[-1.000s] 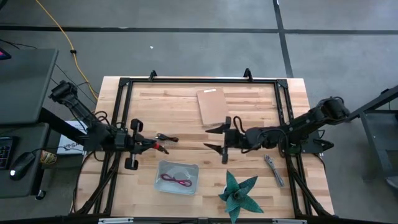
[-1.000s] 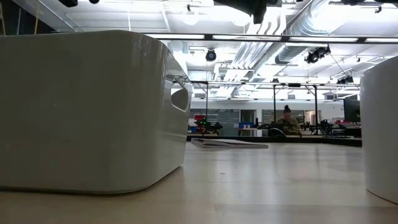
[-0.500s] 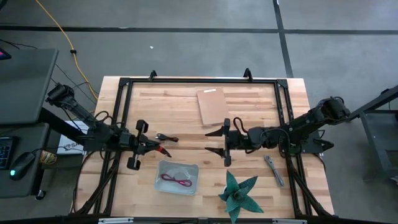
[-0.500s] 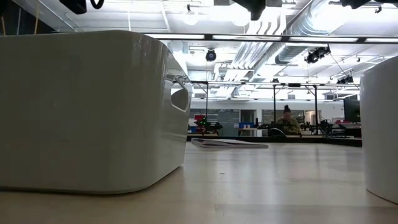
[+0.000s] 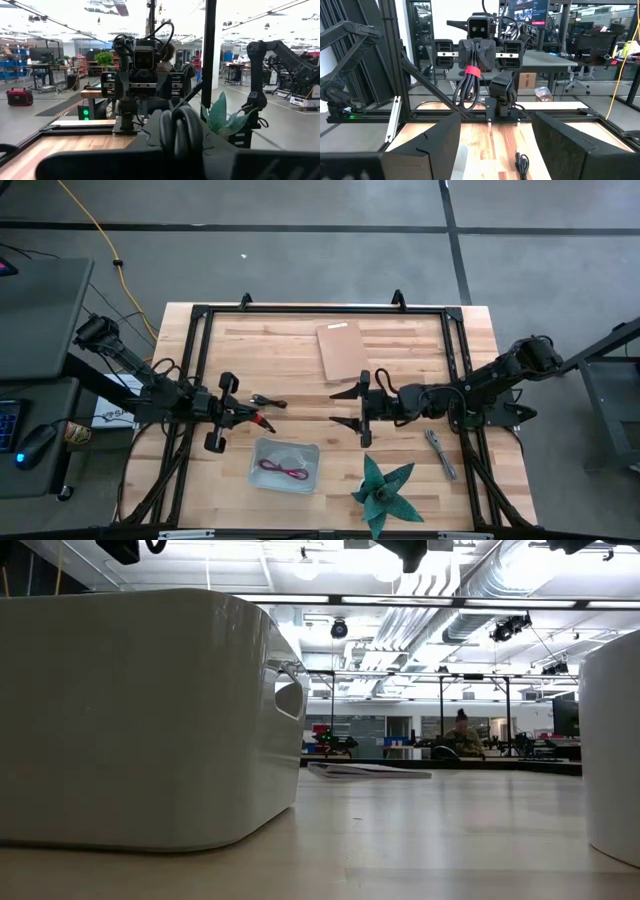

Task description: Pick and place USB-C Cables

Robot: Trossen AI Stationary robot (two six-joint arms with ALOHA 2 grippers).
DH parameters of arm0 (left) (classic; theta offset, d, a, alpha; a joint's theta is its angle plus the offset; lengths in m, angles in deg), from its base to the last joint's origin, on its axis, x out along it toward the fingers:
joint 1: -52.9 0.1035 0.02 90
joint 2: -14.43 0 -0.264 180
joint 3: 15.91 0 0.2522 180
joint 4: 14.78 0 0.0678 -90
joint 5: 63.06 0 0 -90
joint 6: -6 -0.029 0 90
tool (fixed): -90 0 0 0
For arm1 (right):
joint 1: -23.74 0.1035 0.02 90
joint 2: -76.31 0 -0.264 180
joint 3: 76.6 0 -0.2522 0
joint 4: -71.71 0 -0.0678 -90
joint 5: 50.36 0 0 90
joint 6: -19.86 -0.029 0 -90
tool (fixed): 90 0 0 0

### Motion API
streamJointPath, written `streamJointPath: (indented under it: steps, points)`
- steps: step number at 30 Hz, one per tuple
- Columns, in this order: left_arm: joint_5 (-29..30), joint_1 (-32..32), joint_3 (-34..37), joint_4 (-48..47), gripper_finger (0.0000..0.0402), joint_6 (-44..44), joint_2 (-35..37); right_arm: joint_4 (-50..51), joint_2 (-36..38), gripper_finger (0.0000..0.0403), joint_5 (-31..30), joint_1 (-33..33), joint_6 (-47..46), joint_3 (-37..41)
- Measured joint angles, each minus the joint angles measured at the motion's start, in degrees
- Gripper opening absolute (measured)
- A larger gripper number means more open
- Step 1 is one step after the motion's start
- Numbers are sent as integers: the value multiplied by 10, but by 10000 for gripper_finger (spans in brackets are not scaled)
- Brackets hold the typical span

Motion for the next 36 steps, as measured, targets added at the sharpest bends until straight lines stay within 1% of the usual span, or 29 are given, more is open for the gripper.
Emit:
streamJointPath:
  steps: [5,8,10,13,17,22,26,32,36]
  points:
    - [-1,0,0,0,8,7,0,2,0,238,0,0,0,0]
    - [-28,-1,-9,-1,8,31,-6,4,0,238,0,0,0,0]
    - [-53,-6,-26,0,5,37,-27,4,0,238,0,0,0,0]
    - [-55,-20,-65,-30,4,37,-76,4,0,238,0,0,0,0]
    - [-52,-32,-153,-128,3,42,-171,4,0,238,0,0,-10,0]
    - [-70,-52,-292,-323,3,26,-309,14,0,238,0,0,-14,-1]
    - [-71,-56,-384,-451,3,44,-408,18,0,238,0,0,-14,-1]
    - [-78,-35,-479,-596,4,112,-511,18,0,238,0,0,-14,-1]
    - [-80,-21,-513,-667,4,137,-556,18,0,238,0,0,-14,-1]
